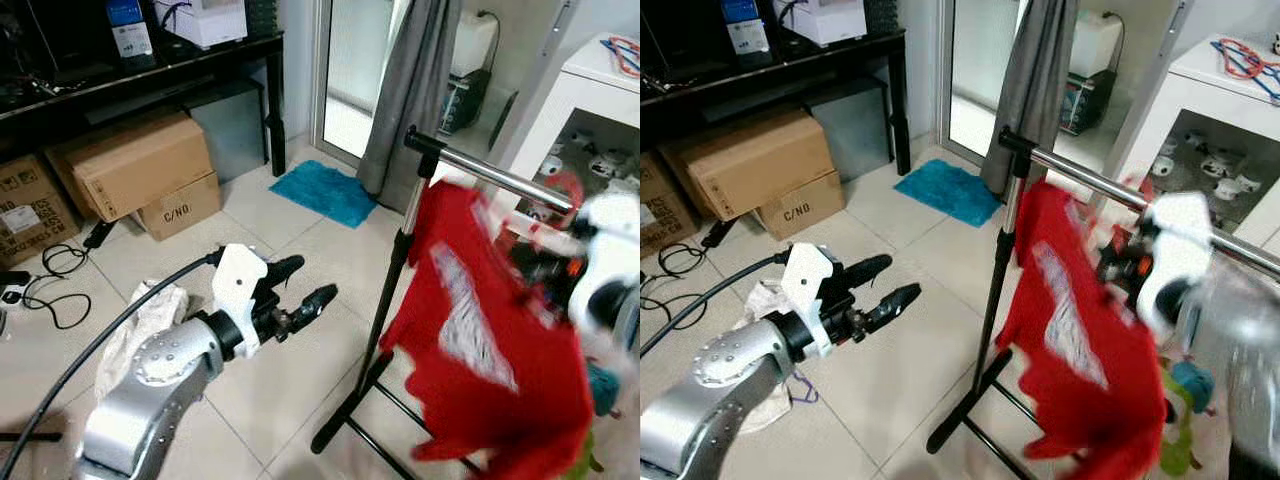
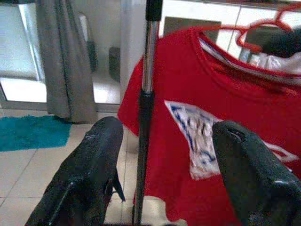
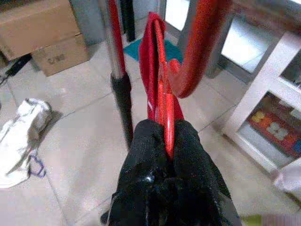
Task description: Hang hanger
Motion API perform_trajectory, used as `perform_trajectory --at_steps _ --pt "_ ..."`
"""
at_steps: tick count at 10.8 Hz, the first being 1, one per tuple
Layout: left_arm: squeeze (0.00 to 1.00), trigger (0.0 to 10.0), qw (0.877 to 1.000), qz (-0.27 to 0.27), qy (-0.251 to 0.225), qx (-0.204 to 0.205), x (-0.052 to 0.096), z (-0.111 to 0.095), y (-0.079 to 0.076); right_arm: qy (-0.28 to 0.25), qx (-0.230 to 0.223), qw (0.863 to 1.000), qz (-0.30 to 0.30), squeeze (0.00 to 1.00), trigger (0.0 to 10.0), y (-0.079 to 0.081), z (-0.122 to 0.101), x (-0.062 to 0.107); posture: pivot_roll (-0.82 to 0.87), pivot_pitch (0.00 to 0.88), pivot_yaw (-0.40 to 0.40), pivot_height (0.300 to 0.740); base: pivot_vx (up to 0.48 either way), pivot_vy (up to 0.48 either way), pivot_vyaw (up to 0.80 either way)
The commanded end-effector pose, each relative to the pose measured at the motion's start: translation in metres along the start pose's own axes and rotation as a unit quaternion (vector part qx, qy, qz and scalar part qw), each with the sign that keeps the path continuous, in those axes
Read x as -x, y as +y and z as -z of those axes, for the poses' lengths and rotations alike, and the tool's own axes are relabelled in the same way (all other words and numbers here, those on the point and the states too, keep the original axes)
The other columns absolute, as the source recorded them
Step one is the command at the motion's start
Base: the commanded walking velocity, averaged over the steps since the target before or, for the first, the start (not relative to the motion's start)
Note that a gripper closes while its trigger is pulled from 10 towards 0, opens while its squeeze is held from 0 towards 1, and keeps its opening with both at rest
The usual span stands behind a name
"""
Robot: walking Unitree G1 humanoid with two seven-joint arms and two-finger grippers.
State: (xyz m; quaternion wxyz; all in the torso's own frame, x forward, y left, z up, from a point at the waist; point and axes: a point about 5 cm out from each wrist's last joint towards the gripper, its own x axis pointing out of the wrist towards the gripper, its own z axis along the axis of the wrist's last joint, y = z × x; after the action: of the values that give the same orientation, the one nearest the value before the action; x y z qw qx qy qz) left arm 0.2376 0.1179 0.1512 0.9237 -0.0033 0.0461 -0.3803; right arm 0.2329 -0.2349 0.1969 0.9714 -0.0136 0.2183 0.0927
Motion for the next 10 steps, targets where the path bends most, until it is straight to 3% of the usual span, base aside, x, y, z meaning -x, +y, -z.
perform_trajectory --at_steps 1,2,4,5,7,10 --pt "0.00 10.0 1.000 -0.004 0.001 0.000 -0.001 0.002 -0.002 -0.021 0.006 1.000 -0.012 0.00 0.0 0.011 0.000 0.005 0.04 0.000 -0.022 0.740 0.000 0.000 0.00" --pt "0.00 10.0 1.000 -0.004 0.002 0.002 -0.001 0.002 -0.003 -0.025 -0.001 1.000 -0.019 0.00 0.0 0.017 0.003 0.004 0.04 0.000 -0.019 0.740 0.000 0.000 0.00" --pt "0.00 10.0 1.000 -0.010 0.003 0.010 -0.003 0.004 -0.004 -0.043 -0.017 0.996 -0.078 0.00 0.0 0.046 0.019 0.001 0.04 0.000 -0.023 0.740 0.000 0.000 0.00" --pt "0.00 10.0 1.000 -0.016 0.000 0.015 -0.004 0.004 -0.005 -0.056 -0.042 0.995 -0.069 0.00 0.0 0.053 0.026 -0.006 0.04 0.000 -0.027 0.740 0.000 0.000 0.00" --pt "0.00 10.0 0.999 -0.031 -0.007 0.024 -0.004 0.005 -0.005 -0.063 -0.027 0.997 -0.041 0.00 0.0 0.058 0.034 -0.020 0.05 0.000 -0.047 0.740 -0.253 0.000 0.00" --pt "0.00 10.0 0.998 -0.052 -0.009 0.025 0.001 0.003 -0.001 -0.082 0.006 0.995 -0.051 0.00 0.0 0.065 0.028 -0.041 0.08 0.000 -0.066 0.740 -0.252 0.000 0.00"
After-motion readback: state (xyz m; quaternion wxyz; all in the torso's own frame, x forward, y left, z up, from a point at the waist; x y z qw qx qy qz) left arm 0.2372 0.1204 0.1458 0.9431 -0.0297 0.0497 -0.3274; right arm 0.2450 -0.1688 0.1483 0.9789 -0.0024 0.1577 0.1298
